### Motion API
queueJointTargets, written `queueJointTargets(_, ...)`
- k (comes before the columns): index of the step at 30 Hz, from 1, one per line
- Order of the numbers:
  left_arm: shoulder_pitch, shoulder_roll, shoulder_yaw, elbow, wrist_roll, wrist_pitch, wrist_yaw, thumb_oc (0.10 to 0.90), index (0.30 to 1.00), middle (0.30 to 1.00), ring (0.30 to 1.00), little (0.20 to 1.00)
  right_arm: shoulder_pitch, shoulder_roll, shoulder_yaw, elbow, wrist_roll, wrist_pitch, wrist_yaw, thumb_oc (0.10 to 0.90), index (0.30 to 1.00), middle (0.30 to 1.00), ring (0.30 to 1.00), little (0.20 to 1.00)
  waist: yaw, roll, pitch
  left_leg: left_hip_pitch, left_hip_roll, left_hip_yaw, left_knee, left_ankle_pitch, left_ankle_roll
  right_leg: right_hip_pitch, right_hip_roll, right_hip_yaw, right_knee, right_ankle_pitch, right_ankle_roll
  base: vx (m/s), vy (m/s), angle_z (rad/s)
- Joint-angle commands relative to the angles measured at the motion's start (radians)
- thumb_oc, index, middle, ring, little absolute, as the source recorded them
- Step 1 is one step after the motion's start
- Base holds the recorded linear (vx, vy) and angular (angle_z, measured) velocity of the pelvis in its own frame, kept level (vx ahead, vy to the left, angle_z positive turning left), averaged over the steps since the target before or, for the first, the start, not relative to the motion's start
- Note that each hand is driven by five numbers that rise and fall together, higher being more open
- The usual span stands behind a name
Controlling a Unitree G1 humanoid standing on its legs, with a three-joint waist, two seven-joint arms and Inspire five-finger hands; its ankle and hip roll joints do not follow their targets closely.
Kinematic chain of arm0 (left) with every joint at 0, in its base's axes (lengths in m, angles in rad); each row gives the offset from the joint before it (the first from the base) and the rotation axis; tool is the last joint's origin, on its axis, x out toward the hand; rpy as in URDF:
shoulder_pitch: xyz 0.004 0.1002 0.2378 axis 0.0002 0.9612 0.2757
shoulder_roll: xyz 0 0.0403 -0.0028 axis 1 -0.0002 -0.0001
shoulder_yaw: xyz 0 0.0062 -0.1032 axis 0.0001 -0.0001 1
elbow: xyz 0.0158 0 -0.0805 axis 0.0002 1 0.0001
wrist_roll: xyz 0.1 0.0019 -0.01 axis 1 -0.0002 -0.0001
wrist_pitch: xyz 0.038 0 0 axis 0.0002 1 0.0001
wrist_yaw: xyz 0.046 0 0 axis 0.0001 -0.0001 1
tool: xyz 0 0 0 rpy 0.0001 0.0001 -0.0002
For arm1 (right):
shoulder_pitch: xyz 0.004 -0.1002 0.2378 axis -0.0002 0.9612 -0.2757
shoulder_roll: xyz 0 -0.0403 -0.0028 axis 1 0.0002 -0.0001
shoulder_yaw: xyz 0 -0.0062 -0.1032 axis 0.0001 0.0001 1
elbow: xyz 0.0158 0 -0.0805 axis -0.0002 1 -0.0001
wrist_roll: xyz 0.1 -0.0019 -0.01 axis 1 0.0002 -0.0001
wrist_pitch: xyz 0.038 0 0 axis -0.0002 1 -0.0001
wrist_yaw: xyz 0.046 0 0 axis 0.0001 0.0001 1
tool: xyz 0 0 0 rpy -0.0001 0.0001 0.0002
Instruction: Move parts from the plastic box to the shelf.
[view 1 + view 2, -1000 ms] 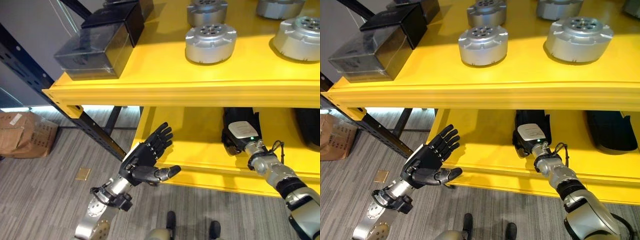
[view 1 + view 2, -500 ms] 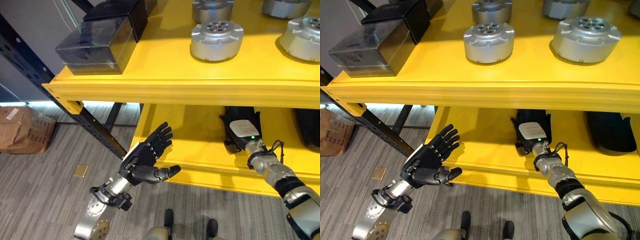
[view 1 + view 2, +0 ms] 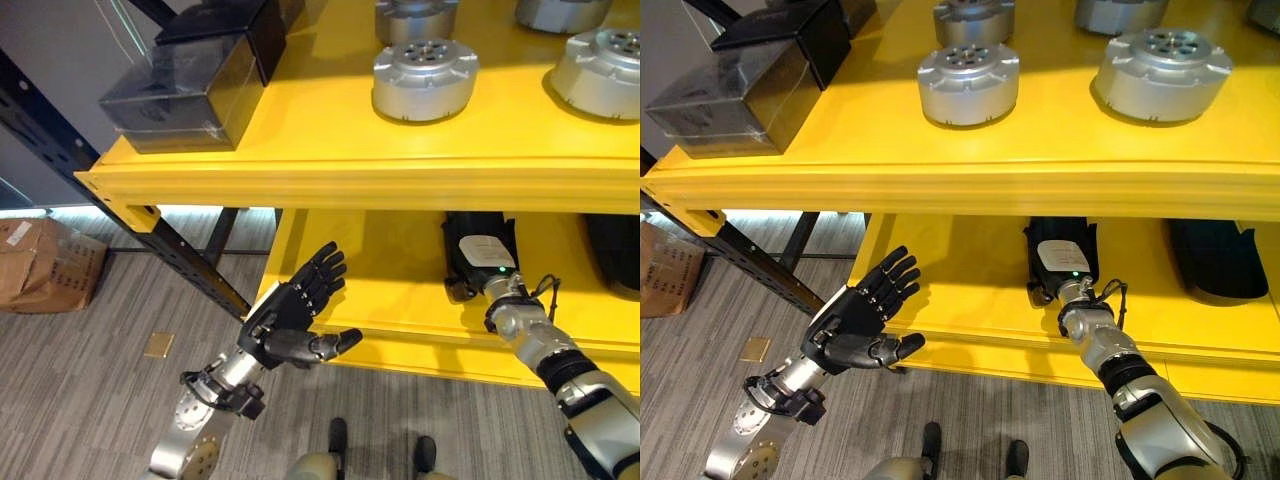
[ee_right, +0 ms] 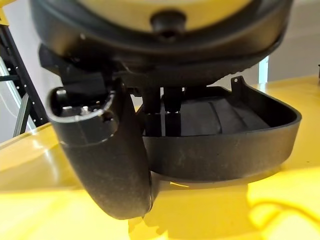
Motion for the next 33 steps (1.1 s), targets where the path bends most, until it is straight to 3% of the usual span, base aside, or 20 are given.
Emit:
queueJointTargets(1, -0.074, 0.006, 0.002, -0.119, -0.030, -0.069, -0.010, 0.900, 1.000, 1.000, 1.000, 1.000, -0.072, -0.023, -0.010, 0.001, -0.003, 0.060, -0.030, 0.900, 1.000, 1.000, 1.000, 1.000, 0.014, -0.043, -0.028, 0.033, 0.044, 0.039, 0.020, -0.009, -0.037, -0.005, -0.049, -0.011, 0.060, -0.026, 0.013, 0.00, 0.000, 0.00)
queueJointTargets(25, -0.036, 0.008, 0.017, -0.137, -0.017, -0.094, 0.024, 0.900, 1.000, 1.000, 1.000, 1.000, 0.023, -0.060, -0.063, -0.332, -0.052, 0.123, 0.062, 0.900, 1.000, 1.000, 1.000, 1.000, -0.030, -0.052, -0.034, 0.046, 0.049, 0.054, 0.021, -0.015, -0.032, -0.006, -0.045, 0.021, 0.067, -0.033, 0.014, 0.00, 0.000, 0.00)
queueJointTargets(33, -0.023, 0.010, 0.027, -0.148, -0.002, -0.103, 0.030, 0.900, 1.000, 1.000, 1.000, 1.000, 0.063, -0.070, -0.066, -0.386, -0.070, 0.181, 0.187, 0.900, 1.000, 1.000, 1.000, 1.000, -0.037, -0.061, -0.032, 0.045, 0.053, 0.055, 0.022, -0.016, -0.031, -0.008, -0.042, 0.026, 0.070, -0.036, 0.014, 0.00, 0.000, 0.00)
